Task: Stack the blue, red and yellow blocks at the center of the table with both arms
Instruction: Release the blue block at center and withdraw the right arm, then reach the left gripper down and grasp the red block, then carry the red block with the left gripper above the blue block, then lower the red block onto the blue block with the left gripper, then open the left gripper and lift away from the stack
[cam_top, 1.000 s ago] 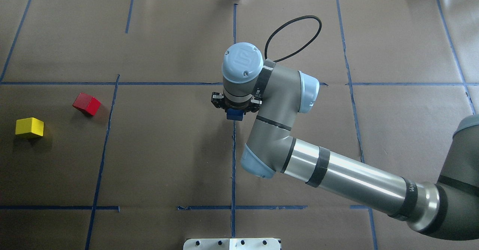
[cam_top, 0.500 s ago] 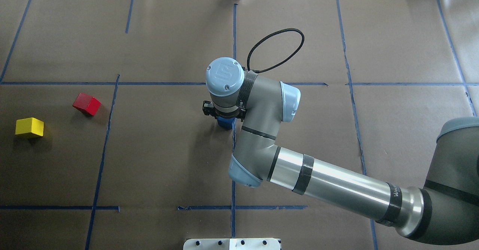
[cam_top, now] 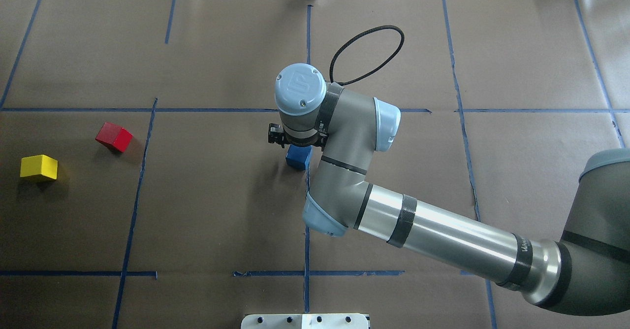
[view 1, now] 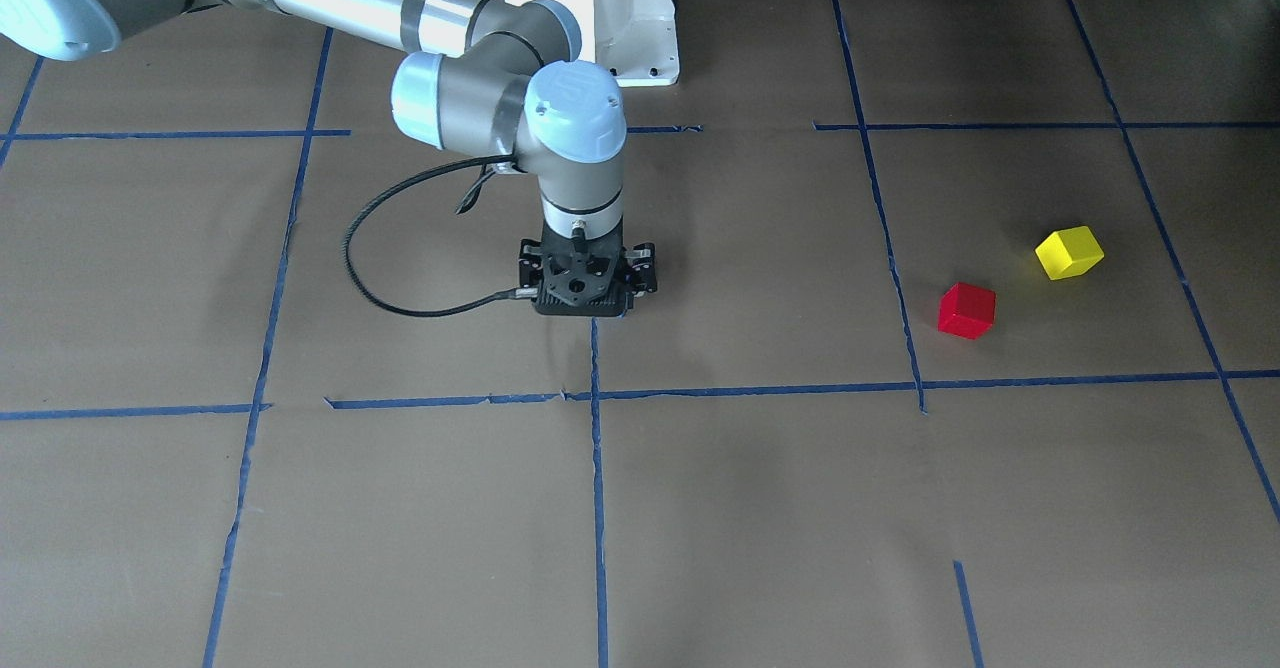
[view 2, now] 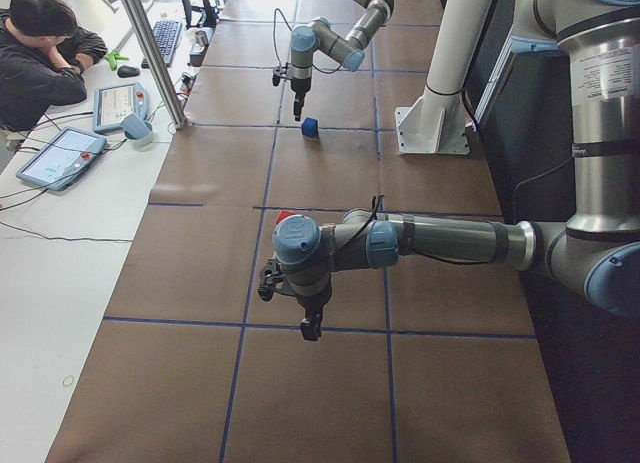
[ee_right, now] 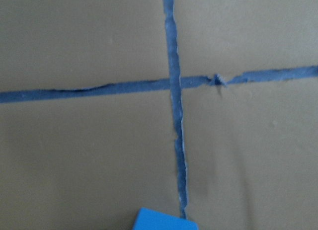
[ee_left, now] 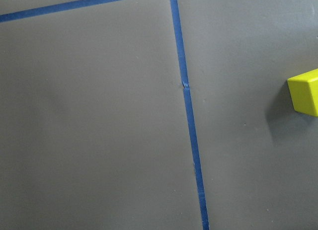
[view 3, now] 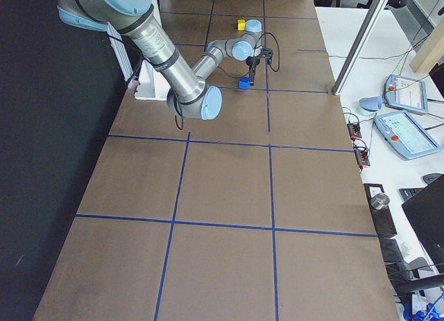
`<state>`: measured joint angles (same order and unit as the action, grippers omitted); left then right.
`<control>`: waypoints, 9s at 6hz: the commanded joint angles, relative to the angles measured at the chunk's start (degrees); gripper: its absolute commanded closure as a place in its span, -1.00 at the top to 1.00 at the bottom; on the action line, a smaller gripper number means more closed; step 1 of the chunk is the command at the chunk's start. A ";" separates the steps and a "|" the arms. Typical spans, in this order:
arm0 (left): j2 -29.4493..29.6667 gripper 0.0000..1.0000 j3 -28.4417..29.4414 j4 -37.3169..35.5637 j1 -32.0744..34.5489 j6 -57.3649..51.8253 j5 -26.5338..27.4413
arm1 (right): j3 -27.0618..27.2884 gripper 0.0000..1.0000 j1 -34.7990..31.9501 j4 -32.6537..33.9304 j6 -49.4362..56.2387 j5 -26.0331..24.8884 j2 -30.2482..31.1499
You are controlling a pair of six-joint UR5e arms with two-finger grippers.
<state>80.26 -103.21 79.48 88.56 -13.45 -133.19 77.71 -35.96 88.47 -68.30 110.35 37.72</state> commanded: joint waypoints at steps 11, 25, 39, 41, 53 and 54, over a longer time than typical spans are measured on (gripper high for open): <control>12.46 1.00 4.51 32.23 -23.45 28.52 0.74 | 19.05 0.99 -54.57 1.62 80.45 20.60 59.13; 21.16 -0.06 14.01 39.79 -40.66 51.15 14.01 | 18.71 0.99 -54.57 1.53 81.05 20.51 59.32; 59.22 -0.46 18.57 13.33 -59.64 67.41 30.45 | 18.53 0.99 -54.57 -0.93 80.78 20.51 61.25; 58.96 -0.44 18.66 13.42 -59.73 67.06 30.36 | 18.62 0.99 -54.57 -0.93 80.61 20.51 61.25; 59.57 0.99 17.53 13.60 -57.90 66.53 28.53 | 18.79 0.99 -54.57 -0.93 80.52 20.51 61.42; 59.05 0.99 16.13 12.46 -53.79 63.84 20.68 | 18.88 0.99 -54.57 -0.93 80.52 20.51 61.42</control>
<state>139.66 -85.82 92.79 31.52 52.26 -106.83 96.51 -90.53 87.54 12.22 130.87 99.14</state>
